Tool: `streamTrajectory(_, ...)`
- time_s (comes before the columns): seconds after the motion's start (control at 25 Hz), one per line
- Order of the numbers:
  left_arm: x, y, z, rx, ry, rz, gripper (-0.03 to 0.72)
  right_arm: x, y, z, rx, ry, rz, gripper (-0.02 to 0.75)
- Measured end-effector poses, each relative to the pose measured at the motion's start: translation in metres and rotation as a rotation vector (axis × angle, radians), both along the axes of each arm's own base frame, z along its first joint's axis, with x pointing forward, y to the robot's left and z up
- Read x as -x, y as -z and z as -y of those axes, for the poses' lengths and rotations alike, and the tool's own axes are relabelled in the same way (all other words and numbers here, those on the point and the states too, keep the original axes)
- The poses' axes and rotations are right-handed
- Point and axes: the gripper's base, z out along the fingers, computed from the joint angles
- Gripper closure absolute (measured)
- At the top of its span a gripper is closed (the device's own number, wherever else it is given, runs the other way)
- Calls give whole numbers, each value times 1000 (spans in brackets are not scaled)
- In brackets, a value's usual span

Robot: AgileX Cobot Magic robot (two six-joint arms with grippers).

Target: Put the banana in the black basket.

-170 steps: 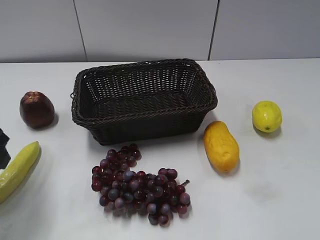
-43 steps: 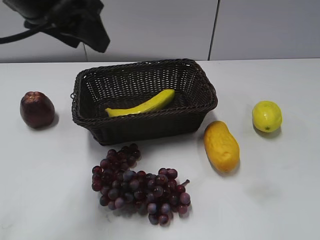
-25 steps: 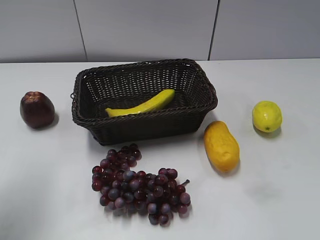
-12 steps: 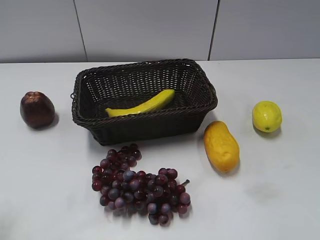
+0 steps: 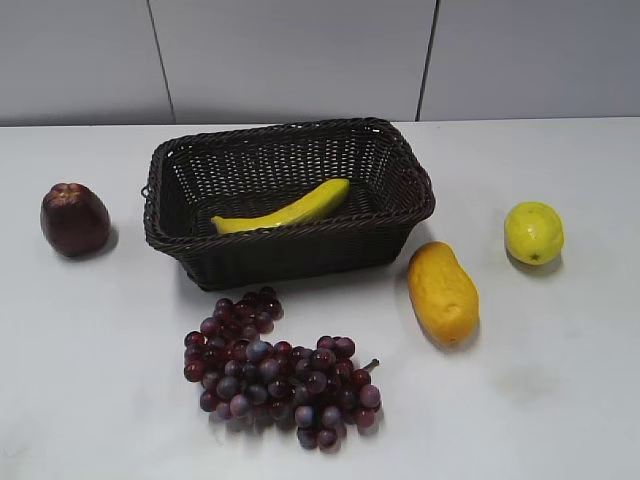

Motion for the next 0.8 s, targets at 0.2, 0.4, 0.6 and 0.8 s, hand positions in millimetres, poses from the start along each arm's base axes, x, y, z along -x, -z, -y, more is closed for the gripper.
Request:
streamTrajectory(0.2,19,7,0,-5,-1,78,106,0,0,0,0,0,0,155)
streamTrajectory(0.4,25,15,0,-5,0,68,106,0,0,0,0,0,0,155)
streamTrajectory(0.6,25,17,0,-5,0,52,106,0,0,0,0,0,0,155)
streamTrajectory(0.8,25,17,0,-5,0,52,106,0,0,0,0,0,0,155)
